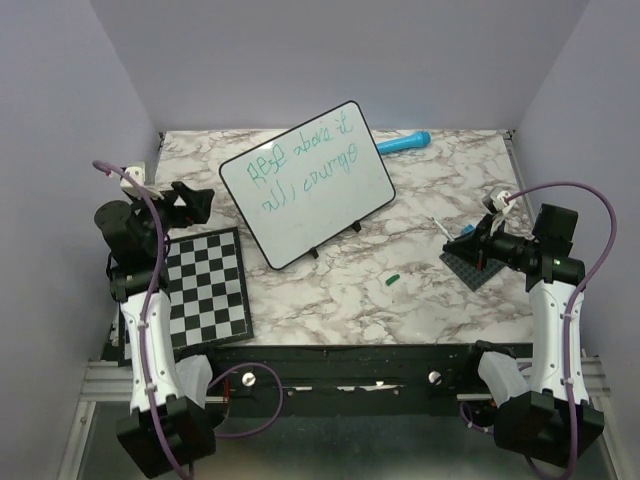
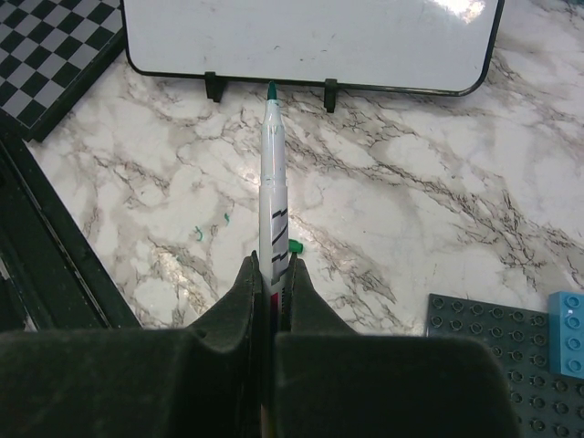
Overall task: Write a sentence on the whiteboard
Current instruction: Pick up the pen cap from the center of the board.
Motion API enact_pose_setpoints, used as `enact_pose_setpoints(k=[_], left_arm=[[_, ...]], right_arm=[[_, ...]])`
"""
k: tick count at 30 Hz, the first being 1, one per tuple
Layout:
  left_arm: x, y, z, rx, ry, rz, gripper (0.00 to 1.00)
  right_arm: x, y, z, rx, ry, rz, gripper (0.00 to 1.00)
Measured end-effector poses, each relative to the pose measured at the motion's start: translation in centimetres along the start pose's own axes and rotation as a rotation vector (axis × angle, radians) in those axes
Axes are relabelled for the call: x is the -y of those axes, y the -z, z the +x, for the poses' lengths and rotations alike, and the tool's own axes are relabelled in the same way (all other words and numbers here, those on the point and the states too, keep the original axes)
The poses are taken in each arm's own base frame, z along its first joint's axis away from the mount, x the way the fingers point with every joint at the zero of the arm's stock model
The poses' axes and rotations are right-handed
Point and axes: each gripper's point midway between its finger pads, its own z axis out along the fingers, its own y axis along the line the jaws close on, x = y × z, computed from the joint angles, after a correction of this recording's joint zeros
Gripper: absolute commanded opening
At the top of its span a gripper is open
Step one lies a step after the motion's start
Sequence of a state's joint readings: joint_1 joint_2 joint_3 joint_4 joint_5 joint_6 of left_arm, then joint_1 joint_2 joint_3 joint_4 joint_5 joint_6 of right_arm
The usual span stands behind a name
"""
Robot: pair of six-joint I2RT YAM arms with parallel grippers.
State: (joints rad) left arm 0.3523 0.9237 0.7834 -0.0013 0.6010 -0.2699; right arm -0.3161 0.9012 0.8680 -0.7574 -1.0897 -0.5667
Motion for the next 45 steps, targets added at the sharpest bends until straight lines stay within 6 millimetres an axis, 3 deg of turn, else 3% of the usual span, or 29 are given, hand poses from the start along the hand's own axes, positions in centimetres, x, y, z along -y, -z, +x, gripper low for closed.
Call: enact_pose_setpoints(k=[4, 6, 9, 11, 12, 13, 16, 20, 24, 31, 37, 43, 45], left_arm=[[4.7, 2.0, -2.3, 0.075, 0.049, 0.111, 0.91], [8.0, 2.3, -1.6, 0.039, 0.061, 0.204, 0.85], [15.4, 2.5, 1.8, -0.110, 0.069, 0.393, 0.79], [21.7, 3.1, 6.6, -0.283, 0.054, 0.533, 0.73], [23.7, 3.5, 8.5, -0.347, 0.040, 0.574, 0.70], [26.4, 4.1, 11.6, -0.454, 0.011, 0.624, 0.69], [30.9, 4.1, 19.7, -0.696, -0.087, 0.650, 0.66], [32.7, 2.4, 27.5, -0.888, -0.209, 0.587, 0.61], [34.1, 0.0, 31.7, -0.945, -0.307, 0.551, 0.59], [36.6, -3.7, 33.4, -0.913, -0.406, 0.561, 0.53], [37.5, -4.7, 34.5, -0.918, -0.449, 0.572, 0.41], [37.5, -5.2, 36.2, -0.951, -0.475, 0.565, 0.38], [37.5, -5.3, 36.7, -0.964, -0.486, 0.560, 0.33]], right_arm=[[0.1, 0.0, 0.0, -0.001, 0.000, 0.000, 0.01], [0.1, -0.1, 0.1, -0.004, -0.005, -0.001, 0.01], [0.3, -0.2, 0.4, -0.010, -0.019, -0.004, 0.01], [0.6, -0.3, 0.6, -0.019, -0.031, -0.001, 0.01], [0.7, -0.4, 0.7, -0.024, -0.036, 0.002, 0.01], [0.9, -0.4, 0.8, -0.029, -0.040, 0.007, 0.00], [1.2, -0.4, 1.1, -0.041, -0.048, 0.021, 0.01], [1.8, -0.4, 1.6, -0.064, -0.064, 0.048, 0.01], [3.0, -0.5, 2.6, -0.108, -0.097, 0.080, 0.01], [4.8, -0.9, 3.7, -0.166, -0.135, 0.098, 0.01], [5.1, -0.9, 3.9, -0.183, -0.141, 0.107, 0.01], [5.2, -0.9, 4.4, -0.201, -0.157, 0.111, 0.00], [5.3, -0.9, 4.6, -0.206, -0.161, 0.113, 0.00]])
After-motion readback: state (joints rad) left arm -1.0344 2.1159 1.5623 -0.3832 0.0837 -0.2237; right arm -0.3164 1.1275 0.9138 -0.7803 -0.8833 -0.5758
